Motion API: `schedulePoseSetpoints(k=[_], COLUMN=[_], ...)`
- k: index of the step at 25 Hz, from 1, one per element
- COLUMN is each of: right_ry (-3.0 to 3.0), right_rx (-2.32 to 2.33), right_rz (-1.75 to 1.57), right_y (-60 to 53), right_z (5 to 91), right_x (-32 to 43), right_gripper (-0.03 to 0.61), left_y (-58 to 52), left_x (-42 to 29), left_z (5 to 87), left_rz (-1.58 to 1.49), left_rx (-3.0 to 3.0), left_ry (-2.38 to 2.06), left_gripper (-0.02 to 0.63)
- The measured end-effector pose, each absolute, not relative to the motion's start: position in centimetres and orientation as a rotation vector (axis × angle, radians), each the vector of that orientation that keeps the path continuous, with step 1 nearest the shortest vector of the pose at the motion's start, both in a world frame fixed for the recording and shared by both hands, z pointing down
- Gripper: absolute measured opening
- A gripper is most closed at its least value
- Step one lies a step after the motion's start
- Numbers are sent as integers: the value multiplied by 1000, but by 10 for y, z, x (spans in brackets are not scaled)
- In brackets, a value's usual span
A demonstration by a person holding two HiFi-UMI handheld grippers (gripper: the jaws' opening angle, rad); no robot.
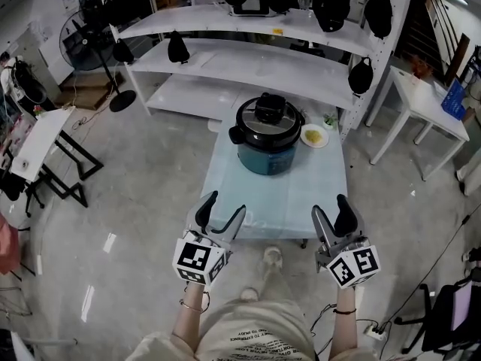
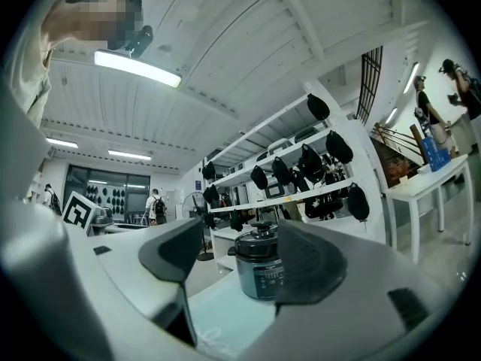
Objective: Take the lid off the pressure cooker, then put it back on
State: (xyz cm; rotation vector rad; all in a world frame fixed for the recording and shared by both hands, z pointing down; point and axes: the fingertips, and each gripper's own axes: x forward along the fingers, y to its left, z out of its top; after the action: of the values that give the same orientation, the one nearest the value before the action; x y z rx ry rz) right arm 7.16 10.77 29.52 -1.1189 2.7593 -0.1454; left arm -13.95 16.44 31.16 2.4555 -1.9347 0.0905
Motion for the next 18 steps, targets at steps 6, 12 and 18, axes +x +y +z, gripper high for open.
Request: schedulePoseSetpoints(k=[6, 12, 18], right_ry=[2771, 2778, 2851], right_rx=[-1113, -1104, -1065], right_rz=[-157, -144, -128], right_y=[55, -16, -77], right_z=[303, 296, 292], right_x=[59, 38, 9], right_gripper=[295, 295, 295], left_y=[116, 48, -8], left_x=[-152, -168, -187], left_z=[315, 303, 300], left_rz=[87, 86, 65], left_rx=[2451, 2487, 2457], left_ry=[-1945, -1944, -1959], left_gripper=[282, 282, 282])
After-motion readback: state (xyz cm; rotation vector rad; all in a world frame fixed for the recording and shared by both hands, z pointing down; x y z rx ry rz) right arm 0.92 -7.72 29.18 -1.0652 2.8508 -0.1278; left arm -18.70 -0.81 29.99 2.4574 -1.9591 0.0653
